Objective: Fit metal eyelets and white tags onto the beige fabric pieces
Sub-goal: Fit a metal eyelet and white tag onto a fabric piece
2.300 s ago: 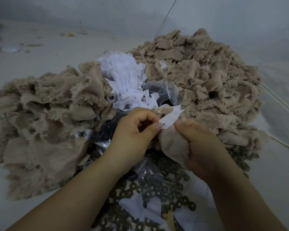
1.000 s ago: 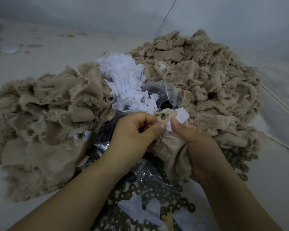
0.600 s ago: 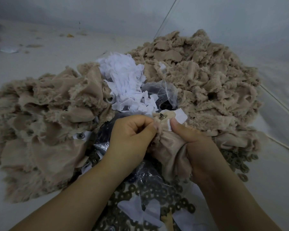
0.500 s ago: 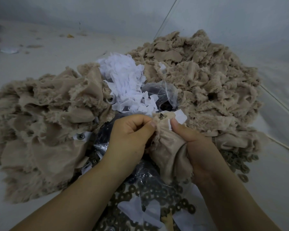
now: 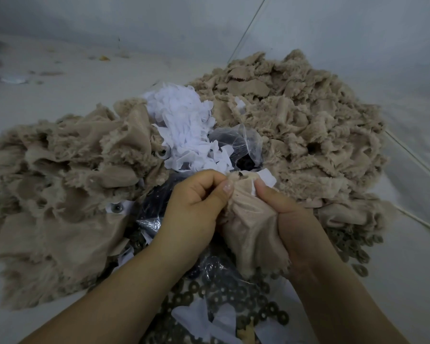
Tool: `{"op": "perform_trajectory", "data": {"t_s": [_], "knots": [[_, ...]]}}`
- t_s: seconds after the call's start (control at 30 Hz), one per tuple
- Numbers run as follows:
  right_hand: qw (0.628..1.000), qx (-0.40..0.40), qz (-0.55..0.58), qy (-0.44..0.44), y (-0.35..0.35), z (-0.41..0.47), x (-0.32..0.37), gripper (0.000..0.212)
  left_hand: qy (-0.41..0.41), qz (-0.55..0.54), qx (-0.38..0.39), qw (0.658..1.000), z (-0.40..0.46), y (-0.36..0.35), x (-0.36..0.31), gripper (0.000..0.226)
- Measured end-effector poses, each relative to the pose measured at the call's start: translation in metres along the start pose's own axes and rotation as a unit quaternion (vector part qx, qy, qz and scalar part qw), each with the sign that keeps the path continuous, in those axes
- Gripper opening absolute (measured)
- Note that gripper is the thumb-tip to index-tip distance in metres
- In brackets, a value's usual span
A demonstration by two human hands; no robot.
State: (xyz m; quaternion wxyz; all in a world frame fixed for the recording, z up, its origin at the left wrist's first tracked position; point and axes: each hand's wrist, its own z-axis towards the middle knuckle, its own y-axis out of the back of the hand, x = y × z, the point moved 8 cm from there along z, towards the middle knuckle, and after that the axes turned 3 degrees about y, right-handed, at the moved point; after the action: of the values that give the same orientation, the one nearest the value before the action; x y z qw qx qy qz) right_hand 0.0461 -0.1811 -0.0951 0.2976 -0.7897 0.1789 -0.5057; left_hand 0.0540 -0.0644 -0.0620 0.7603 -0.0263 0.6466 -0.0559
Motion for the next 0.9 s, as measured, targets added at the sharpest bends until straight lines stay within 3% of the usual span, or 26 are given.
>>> {"op": "perform_trajectory", "data": {"t_s": [0.13,0.37,0.7,0.9], "knots": [[0.997,0.001,-0.074,0.03,0.002,0.001,0.003,0.055,0.012,-0.012,-0.009,1.0,0.002,0.002,0.003,0.033],[0.986,-0.004,-0.148,0.073,0.002,-0.001,0.008,0.036,-0.002,0.022,-0.032,0.999,0.003,0.005,0.004,0.029],[0.973,-0.034,-0.183,0.136,0.004,-0.004,0.016,0.041,-0.159,0.129,-0.094,0.974,-0.016,0.006,-0.027,0.011],[0.962,-0.02,-0.216,0.167,0.0,-0.008,0.021,0.037,-0.043,0.08,-0.089,0.992,-0.012,0.007,-0.013,0.025]]}}
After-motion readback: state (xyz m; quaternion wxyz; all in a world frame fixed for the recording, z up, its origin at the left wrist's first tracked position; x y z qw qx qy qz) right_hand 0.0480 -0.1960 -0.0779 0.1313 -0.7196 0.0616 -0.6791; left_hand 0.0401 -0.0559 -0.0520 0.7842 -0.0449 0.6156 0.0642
